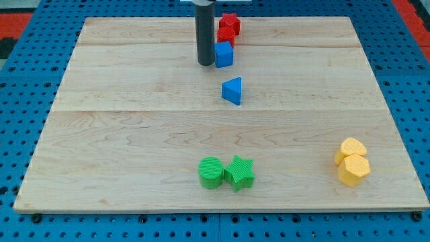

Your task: Move the blue cube closer to the red circle

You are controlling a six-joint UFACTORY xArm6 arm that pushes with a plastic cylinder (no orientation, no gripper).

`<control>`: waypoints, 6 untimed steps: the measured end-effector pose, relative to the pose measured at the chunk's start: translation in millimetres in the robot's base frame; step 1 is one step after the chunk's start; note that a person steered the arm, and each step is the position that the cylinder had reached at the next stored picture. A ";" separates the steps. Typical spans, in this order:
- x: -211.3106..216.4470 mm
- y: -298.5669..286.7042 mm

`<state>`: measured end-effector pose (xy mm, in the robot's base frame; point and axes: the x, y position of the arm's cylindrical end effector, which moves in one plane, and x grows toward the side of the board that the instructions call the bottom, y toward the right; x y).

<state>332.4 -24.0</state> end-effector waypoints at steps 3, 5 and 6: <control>26.6 14.6; 3.9 15.9; -2.3 15.9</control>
<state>330.1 -8.1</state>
